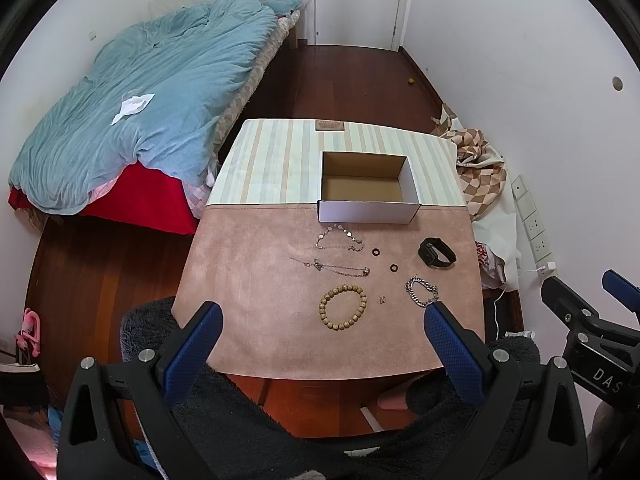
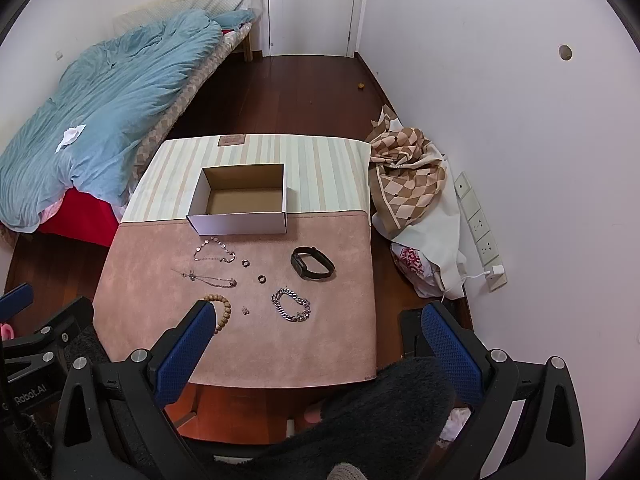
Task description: Organize jewelry
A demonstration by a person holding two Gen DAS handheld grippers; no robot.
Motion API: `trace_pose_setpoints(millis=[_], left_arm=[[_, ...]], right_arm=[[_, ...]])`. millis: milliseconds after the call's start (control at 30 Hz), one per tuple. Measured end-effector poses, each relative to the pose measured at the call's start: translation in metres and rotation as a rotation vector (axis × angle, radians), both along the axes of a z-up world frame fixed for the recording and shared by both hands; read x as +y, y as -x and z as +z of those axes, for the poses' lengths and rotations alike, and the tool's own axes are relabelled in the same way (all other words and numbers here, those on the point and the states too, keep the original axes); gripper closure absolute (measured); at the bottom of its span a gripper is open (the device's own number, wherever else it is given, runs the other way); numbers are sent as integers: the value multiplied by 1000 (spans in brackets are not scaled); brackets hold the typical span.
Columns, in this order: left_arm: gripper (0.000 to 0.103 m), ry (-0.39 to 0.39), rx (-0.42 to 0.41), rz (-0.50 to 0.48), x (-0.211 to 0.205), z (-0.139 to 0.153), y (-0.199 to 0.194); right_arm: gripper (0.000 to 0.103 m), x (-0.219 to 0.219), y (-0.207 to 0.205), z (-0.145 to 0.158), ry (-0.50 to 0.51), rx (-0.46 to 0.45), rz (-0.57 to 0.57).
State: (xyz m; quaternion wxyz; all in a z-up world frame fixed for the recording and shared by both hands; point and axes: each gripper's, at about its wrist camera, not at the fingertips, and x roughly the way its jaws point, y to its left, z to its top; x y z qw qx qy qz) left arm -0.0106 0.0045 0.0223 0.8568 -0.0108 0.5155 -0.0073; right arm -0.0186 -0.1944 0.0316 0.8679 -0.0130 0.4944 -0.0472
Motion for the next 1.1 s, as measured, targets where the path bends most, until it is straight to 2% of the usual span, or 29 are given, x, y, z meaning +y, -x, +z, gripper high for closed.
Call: trace_pose_setpoints(millis=[500,700,833,933,1033,1100], left_arm=[[0,0,-9,3,0,3,2],[0,-13,-3,9,-2,-9,-11],[0,-56,7,19,-1,-38,-32],[0,-98,37,18,-2,-67,-50],[0,-128,67,28,-2,-102,-65],[0,-145,108,28,-2,-124,-73]], right_arm=[[0,1,0,2,-10,-11,-1],[0,-6,-11,-12,-19,11,-36],[0,-24,-32,-47,-27,60,-91],[0,-40,-52,-92,-60,129,-132],[10,-49,-68,-141,-88,202,-150],[21,-49,-76,-173,-97,262,-155]])
